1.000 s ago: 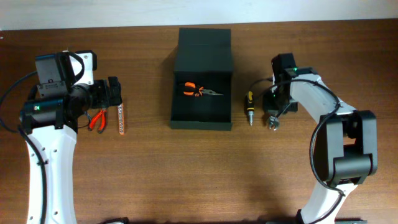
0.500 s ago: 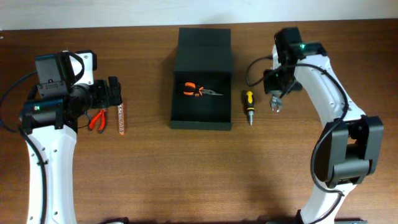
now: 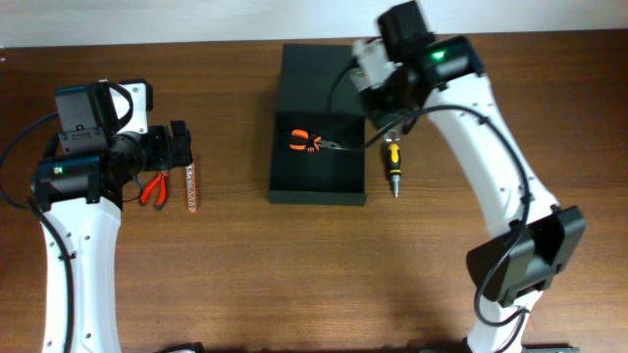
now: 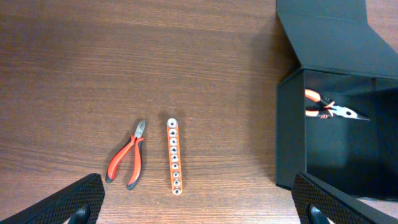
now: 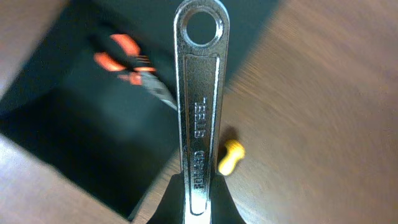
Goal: Pack container
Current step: 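Lift the wrench and lower it into the box beside the pliers, then release the wrench and raise right gripper out of the box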
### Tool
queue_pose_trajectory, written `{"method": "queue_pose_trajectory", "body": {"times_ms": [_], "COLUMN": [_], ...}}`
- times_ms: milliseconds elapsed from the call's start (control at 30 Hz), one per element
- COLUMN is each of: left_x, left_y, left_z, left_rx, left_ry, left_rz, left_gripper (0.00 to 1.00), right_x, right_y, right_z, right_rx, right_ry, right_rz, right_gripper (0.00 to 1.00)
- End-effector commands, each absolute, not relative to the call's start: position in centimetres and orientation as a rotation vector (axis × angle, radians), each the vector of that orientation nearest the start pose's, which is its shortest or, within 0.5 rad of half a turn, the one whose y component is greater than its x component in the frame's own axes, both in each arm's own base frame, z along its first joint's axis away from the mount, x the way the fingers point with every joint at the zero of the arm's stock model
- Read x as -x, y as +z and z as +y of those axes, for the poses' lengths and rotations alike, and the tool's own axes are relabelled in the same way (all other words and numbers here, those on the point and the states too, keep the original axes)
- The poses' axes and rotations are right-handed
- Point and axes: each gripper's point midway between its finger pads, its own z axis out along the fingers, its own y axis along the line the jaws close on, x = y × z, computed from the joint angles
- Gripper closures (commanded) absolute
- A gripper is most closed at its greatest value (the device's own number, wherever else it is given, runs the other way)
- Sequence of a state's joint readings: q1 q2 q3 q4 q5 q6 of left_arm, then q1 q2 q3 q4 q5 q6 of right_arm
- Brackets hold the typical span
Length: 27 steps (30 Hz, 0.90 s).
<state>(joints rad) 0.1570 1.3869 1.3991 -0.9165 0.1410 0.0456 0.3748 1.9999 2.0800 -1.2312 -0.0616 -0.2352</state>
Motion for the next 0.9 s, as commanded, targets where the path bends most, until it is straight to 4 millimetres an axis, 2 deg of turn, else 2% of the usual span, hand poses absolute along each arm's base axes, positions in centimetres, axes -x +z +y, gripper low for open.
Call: {"method": "queue_pose_trajectory", "body": {"times_ms": [0,167,333,567,667,767,867], "left_x": [-37.0,-37.0,-37.0,-37.0,-37.0,-37.0,-37.0], "left_y": [25.2,25.2,25.2,25.2,25.2,25.2,25.2], "left_z": [3.7,3.7,3.7,3.7,3.7,3.7,3.7], "left_rx": [0.059,0.059,0.059,0.059,0.059,0.059,0.059], "left_ry": [-0.063,-0.063,-0.063,-0.063,-0.063,-0.063,-0.063], "left_rz": [2.444,2.444,2.444,2.444,2.444,2.444,2.444], "left_gripper": [0.01,0.01,0.01,0.01,0.01,0.01,0.01], "right_x": [-41.3,-38.5,-36.8,-37.2,-38.1,-39.6,-41.8], "right_y": [22.6,22.4,21.9,20.7,20.5,20.7,21.0], "right_z": [22.2,26.7,28.9,28.3,27.0,25.5,23.3], "right_rx": [1.149,1.531,1.744,1.741,1.698,1.537,1.223], "right_ry": [0.156,0.125,0.092,0.097,0.074,0.130,0.249], "right_rz": [2.428,2.211,2.058,2.099,2.141,2.236,2.387], "right_gripper": [0.96,0.96,0.96,0.96,0.96,0.96,0.96]}}
